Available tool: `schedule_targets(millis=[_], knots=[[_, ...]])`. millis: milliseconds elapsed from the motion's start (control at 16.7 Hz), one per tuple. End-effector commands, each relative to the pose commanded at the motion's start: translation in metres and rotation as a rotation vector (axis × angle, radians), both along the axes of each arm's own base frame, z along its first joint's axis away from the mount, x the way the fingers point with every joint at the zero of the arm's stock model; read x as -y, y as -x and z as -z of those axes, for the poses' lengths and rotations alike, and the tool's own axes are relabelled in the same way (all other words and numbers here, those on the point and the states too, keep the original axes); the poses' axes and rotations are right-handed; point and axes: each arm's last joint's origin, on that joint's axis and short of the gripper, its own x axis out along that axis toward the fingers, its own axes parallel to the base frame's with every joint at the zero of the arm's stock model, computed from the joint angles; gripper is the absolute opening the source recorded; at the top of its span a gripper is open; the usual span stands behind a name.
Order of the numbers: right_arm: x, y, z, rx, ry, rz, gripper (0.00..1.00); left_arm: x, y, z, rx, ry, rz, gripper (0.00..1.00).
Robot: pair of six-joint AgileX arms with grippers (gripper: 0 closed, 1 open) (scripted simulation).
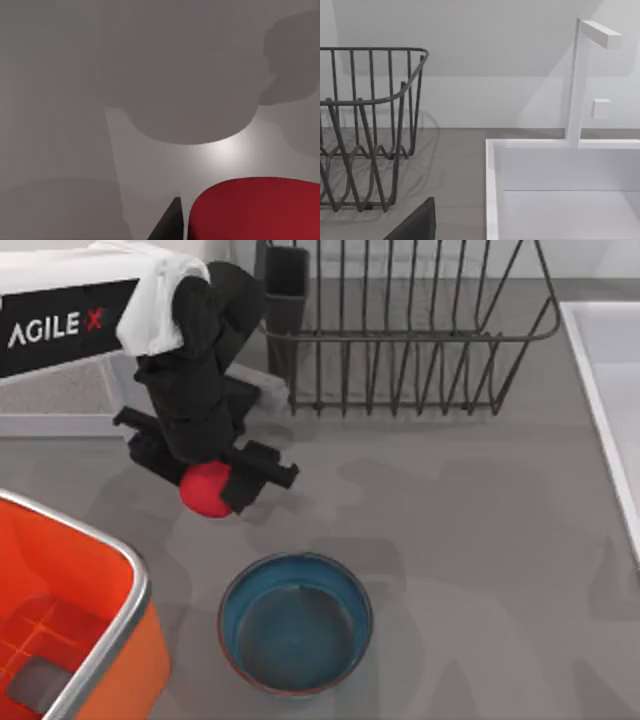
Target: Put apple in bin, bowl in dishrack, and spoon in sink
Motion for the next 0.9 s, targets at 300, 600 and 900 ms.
schedule_targets(millis=[300,600,900], knots=[[0.0,0.0,0.0,0.0,0.0,0.0,1.0,-0.004,0.011,-0.051,-0.019,-0.005,0.014,0.0],[0.0,0.0,0.0,0.0,0.0,0.0,1.0,-0.019,-0.01,-0.05,-0.02,-0.041,-0.094,0.0],[0.0,0.0,0.0,0.0,0.0,0.0,1.0,-0.019,-0.01,-0.05,-0.019,-0.042,-0.095,0.0]])
